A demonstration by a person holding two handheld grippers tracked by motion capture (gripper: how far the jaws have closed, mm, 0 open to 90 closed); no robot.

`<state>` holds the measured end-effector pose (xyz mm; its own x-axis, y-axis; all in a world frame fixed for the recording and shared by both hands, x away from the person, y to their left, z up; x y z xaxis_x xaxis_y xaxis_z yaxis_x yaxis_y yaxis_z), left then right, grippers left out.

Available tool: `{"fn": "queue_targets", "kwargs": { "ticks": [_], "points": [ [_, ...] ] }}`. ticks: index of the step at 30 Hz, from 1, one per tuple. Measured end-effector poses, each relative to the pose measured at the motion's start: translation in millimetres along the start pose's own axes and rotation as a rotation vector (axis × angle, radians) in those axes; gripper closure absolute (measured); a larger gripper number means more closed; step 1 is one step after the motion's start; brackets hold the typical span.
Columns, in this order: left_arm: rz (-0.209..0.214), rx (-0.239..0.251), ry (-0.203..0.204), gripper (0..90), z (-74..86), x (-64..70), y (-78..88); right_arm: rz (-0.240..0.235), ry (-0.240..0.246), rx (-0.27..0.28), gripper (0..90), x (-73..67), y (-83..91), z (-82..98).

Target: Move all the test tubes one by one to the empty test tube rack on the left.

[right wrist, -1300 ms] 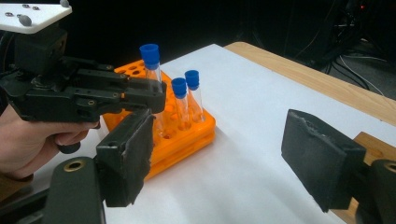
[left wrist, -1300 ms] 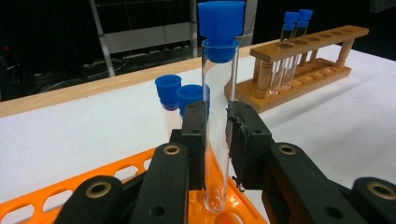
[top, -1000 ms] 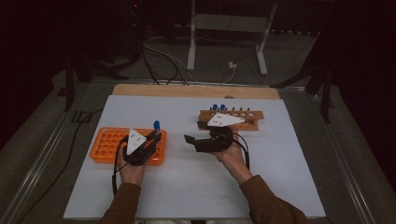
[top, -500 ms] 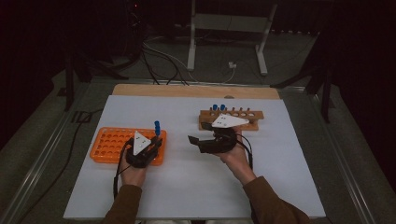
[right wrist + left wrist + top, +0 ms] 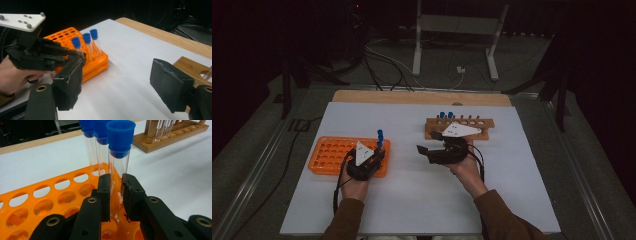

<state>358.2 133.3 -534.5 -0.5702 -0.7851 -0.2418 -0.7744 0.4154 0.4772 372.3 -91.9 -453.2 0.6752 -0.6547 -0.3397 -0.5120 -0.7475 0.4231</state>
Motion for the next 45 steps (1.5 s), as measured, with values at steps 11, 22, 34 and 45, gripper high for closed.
{"fn": "queue_targets", "kwargs": {
  "ticks": [11,22,34,45],
  "points": [
    [-0.01,-0.006,0.012,72.0,-0.1,-1.6,1.5,0.021,-0.007,-0.001,26.2,8.3,1.5,-1.9],
    [-0.005,0.044,0.105,41.1,-7.0,-13.9,23.2,0.069,-0.025,-0.006,16.6,21.5,0.8,-5.8],
    [-0.016,0.082,0.192,1.7,-18.0,-18.8,37.8,0.127,-0.013,0.012,5.5,40.1,4.2,-16.5],
    [0.007,0.07,0.206,0.7,-20.9,-14.2,34.7,0.184,-0.048,0.037,3.6,71.5,9.9,-37.0]
  ]
}}
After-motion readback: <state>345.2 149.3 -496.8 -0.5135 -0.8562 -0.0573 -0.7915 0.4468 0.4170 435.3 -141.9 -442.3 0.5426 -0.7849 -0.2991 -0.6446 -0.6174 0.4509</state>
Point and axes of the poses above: each handheld gripper's, and its own axes: y roughly backward along the jaws, z roughly out of its underside, x roughly to its right, the point moved 6 cm from there along -y, roughly forward along the jaws, and after that the axes turned 14 degrees about -y, right-handed, at the moved point
